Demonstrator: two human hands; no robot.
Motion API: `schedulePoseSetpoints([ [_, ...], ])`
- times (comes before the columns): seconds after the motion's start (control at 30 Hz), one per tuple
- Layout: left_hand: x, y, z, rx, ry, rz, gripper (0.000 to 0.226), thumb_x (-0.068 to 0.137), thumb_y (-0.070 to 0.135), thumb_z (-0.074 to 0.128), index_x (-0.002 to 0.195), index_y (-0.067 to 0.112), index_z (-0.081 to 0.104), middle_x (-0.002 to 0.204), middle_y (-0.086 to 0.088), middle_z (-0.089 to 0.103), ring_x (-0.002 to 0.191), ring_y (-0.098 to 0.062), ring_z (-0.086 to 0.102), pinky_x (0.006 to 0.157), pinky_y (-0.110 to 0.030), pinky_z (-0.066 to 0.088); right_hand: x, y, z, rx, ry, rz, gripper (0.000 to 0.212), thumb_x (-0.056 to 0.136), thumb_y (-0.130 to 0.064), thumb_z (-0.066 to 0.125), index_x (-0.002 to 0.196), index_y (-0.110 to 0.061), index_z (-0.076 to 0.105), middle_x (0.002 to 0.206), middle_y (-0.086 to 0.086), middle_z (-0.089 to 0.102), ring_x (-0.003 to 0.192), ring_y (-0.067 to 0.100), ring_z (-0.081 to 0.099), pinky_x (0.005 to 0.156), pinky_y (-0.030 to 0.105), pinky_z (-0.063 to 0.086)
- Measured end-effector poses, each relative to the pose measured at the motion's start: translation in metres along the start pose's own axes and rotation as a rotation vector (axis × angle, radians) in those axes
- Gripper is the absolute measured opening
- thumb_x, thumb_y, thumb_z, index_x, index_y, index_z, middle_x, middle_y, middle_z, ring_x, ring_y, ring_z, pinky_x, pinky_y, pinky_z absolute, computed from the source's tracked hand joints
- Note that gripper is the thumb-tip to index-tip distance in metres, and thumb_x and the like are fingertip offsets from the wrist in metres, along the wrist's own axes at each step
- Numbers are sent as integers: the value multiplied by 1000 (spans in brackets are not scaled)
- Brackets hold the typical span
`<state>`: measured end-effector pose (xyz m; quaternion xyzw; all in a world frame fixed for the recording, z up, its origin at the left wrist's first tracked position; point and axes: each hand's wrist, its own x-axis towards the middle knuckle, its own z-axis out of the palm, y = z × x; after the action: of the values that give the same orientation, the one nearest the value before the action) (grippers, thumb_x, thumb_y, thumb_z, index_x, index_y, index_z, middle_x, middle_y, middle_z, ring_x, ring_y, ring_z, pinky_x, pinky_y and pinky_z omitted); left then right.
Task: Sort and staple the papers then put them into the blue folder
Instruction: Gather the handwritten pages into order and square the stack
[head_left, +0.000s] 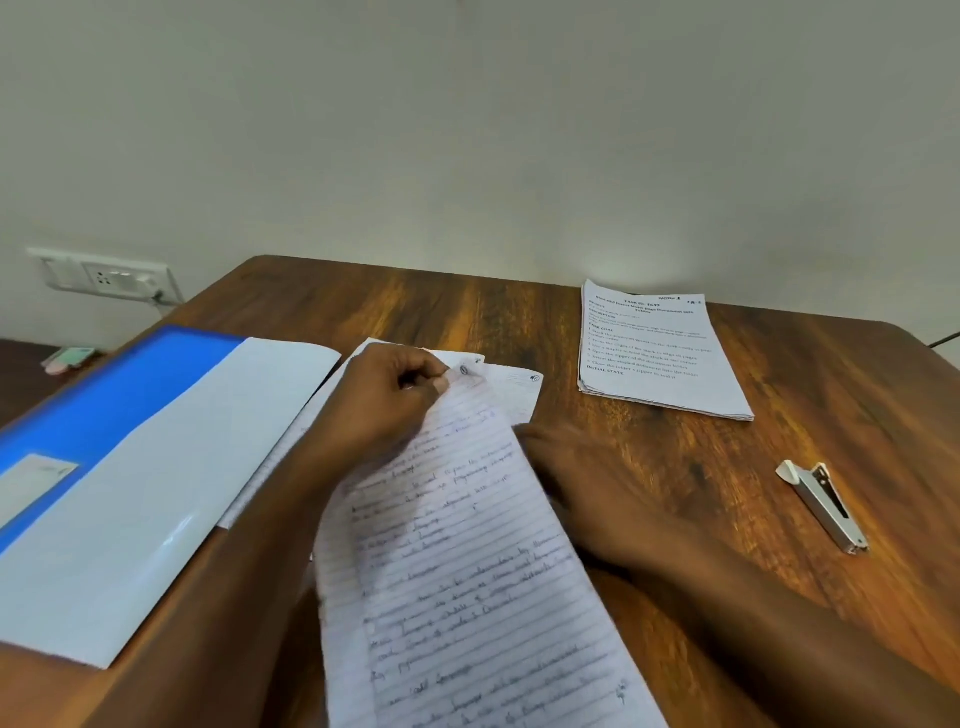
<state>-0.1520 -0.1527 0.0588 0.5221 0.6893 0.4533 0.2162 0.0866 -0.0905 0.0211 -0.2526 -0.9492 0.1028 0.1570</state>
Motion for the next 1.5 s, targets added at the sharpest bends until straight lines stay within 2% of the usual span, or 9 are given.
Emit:
schedulePoseSetpoints([
  [0.1,3,-9,-8,55,-63,-52,14,102,21,67,97,25,80,94,10,76,86,-12,72,68,-20,54,18,-9,20,-125,-84,-122,42,102,-49,49,141,-32,51,149,-10,48,126,9,51,101,46,46],
  [0.17,6,-15,-10,74,-83,-77,14,102,19,68,97,23,80,94,8,76,88,-13,72,70,-20,53,25,-11,29,-135,-208,-126,60,102,-58,47,156,-37,31,167,-10,26,151,13,28,121,54,25],
  [0.23,7,-20,-10,93,-88,-75,12,101,19,68,97,20,80,96,6,76,91,-15,71,72,-20,51,29,-10,32,-118,-275,-111,69,103,-61,45,163,-39,18,173,-14,8,159,12,9,125,58,9],
  [0.5,11,-27,-7,139,-127,-19,12,99,23,71,94,29,81,95,16,76,93,-9,71,90,-41,62,-16,18,9,-15,-271,-70,55,106,-62,34,159,-48,30,173,-18,10,158,-1,1,129,53,5],
  [0.77,9,-32,-2,-1,-162,-44,16,100,15,69,92,19,82,89,2,79,92,-18,74,86,-38,59,-73,54,-13,195,-106,-36,44,98,-54,66,140,-45,61,160,-20,43,150,0,36,124,53,28],
  [0.97,9,-30,7,22,-218,-32,19,101,14,68,89,21,81,86,3,79,85,-13,74,74,-30,56,-79,63,-24,537,161,174,16,92,-26,75,104,-18,83,110,-9,80,104,12,75,91,37,60],
  [1.13,8,-26,15,46,-219,-25,20,102,12,65,92,20,80,82,7,77,70,0,70,59,-15,49,-34,66,-18,528,435,474,12,85,-20,85,97,-21,82,89,-11,80,82,5,74,72,18,57],
  [1.37,5,-28,37,109,-200,39,18,102,19,66,92,25,80,82,13,75,75,-5,68,70,-29,53,15,68,1,473,364,678,25,77,-24,93,97,-18,78,77,-5,73,73,7,69,68,20,47],
  [1.5,-2,-25,48,185,-147,102,16,102,21,66,96,25,81,92,18,75,85,4,66,72,-13,41,14,61,4,549,380,696,15,77,-19,92,84,-20,79,76,-6,74,71,4,67,69,22,52],
])
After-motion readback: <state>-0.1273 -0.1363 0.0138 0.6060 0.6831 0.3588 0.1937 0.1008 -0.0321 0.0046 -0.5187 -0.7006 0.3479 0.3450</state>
